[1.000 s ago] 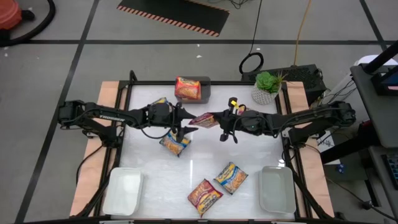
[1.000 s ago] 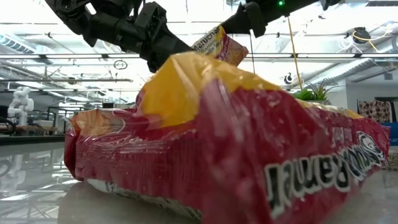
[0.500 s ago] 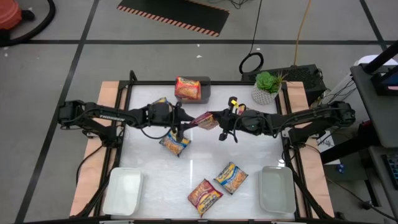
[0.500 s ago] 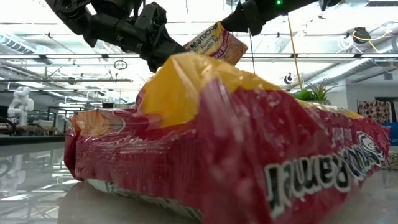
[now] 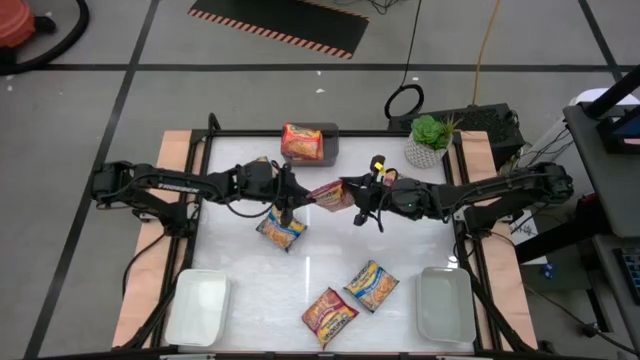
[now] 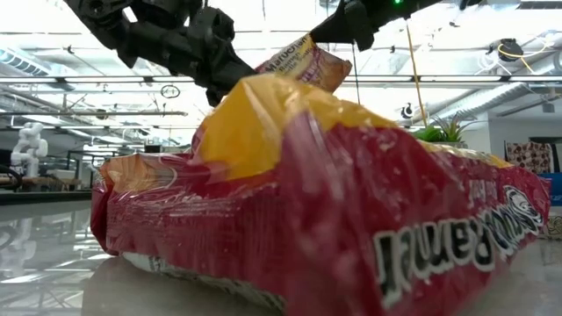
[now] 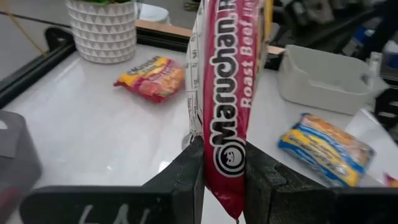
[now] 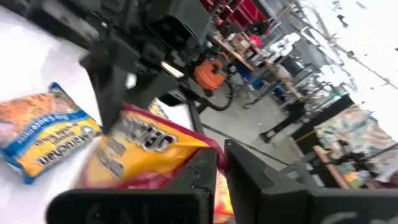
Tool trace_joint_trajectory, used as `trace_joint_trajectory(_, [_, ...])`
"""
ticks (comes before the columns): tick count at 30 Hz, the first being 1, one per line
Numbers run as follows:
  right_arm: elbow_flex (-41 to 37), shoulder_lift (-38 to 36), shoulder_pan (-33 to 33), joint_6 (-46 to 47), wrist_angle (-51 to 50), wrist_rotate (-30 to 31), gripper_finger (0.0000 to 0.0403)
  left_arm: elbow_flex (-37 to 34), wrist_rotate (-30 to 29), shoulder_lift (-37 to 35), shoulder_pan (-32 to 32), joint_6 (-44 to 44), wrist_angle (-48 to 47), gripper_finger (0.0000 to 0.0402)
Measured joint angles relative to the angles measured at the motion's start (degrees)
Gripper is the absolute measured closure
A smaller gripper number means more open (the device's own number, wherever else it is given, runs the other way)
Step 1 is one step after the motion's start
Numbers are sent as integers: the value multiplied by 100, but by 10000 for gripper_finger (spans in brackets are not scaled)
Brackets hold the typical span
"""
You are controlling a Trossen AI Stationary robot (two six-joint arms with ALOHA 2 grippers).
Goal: Sort Maruchan noodles
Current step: Put the top right red noodle pack into the white bin
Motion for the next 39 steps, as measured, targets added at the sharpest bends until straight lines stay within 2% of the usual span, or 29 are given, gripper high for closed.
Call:
trace_joint_trajectory(10, [7,-886,505,-86,-520,1045,319,-9,-66,-1228,-489,120,-1671,326])
trace_joint_trajectory(18, [4,-1434,707,448,-1329,1087,307,-11,-623,-2495,-1380,-291,-3102,326])
trace_joint_trajectory(21, [4,-1505,784,479,-1388,1088,307,18,-649,-3043,-1730,-673,-3580,326])
trace_joint_trajectory(25, [4,-1524,851,561,-1338,1081,307,144,-961,-3594,-2339,-1168,-4282,326])
trace_joint_trajectory(29, [4,-1523,865,615,-1334,1066,307,326,-1181,-3873,-2994,-1587,-5111,326])
trace_joint_trajectory(33, [4,-1523,865,781,-1338,1066,308,513,-1242,-3879,-3702,-2415,-5857,326])
trace_joint_trajectory(39, [4,-1523,865,1008,-1343,1065,308,527,-1566,-3841,-4830,-3486,-6222,326])
